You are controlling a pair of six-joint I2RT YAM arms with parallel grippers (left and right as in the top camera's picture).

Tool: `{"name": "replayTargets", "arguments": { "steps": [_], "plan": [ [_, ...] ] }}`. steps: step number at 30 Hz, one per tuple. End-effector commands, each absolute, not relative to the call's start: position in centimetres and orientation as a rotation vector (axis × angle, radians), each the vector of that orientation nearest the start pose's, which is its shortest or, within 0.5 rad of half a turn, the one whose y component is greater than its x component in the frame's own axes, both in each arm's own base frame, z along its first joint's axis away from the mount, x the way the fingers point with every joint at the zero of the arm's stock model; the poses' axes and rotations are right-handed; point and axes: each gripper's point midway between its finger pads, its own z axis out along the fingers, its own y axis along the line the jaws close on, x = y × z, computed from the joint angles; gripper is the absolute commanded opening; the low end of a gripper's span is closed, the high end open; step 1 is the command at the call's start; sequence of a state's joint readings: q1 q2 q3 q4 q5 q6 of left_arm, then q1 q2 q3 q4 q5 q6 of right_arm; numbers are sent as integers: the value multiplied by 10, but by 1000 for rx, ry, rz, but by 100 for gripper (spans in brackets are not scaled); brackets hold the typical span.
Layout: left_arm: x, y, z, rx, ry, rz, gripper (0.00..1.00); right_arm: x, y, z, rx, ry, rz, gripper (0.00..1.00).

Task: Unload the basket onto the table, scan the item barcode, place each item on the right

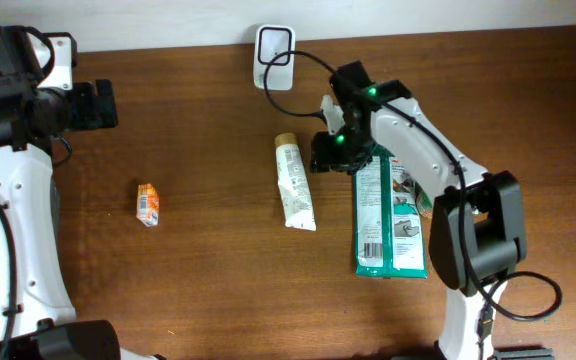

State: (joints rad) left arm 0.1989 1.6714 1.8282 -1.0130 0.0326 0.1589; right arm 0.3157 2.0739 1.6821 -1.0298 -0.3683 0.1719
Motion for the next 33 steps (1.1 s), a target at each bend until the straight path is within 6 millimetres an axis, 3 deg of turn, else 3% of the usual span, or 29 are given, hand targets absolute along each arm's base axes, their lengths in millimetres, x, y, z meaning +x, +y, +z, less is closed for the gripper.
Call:
{"name": "replayTargets", "arguments": {
  "steps": [1, 4, 8, 10, 12, 14, 16, 17, 18, 20, 21, 23, 24, 26, 29, 31, 33],
  "plan": [
    [429, 72, 294, -31, 2420, 40, 99, 381, 205, 57, -304, 3008, 731, 50],
    [424, 41, 292, 41, 2430, -182, 99, 380, 221, 41, -334, 2933, 882, 58],
    [427, 39, 282, 44, 2450, -212, 100, 375, 242, 22, -297, 2896, 922, 58],
    [430, 39, 276, 41, 2466, -217, 96, 379, 238, 13, -303, 2901, 753, 44],
    [432, 39, 269, 38, 2482, -224, 92, 378, 240, 8, -339, 2900, 632, 16],
    [433, 40, 264, 36, 2495, -228, 89, 385, 242, 25, -360, 2865, 612, 4],
    [435, 40, 259, 33, 2506, -231, 89, 396, 228, 54, -384, 2828, 409, 4],
    [436, 40, 258, 33, 2508, -232, 89, 400, 221, 69, -396, 2805, 235, 4],
    [436, 40, 257, 33, 2509, -233, 90, 402, 208, 83, -418, 2762, -61, 4],
    [437, 41, 256, 32, 2512, -233, 91, 394, 206, 92, -510, 2637, -441, 4],
    [438, 41, 253, 31, 2518, -235, 91, 387, 216, 83, -568, 2619, -496, 4],
    [439, 41, 249, 29, 2527, -238, 91, 376, 233, 60, -654, 2633, -516, 6],
    [439, 41, 249, 29, 2528, -239, 91, 371, 244, 54, -686, 2625, -508, 18],
    [439, 41, 249, 29, 2528, -239, 91, 364, 267, 53, -725, 2605, -437, 25],
    [439, 41, 248, 28, 2530, -240, 92, 354, 283, 40, -758, 2671, -289, 26],
    [439, 41, 248, 28, 2530, -240, 92, 358, 287, 45, -747, 2677, -244, 30],
    [439, 41, 248, 28, 2530, -240, 93, 355, 307, 53, -844, 2653, -147, 39]
  ]
}}
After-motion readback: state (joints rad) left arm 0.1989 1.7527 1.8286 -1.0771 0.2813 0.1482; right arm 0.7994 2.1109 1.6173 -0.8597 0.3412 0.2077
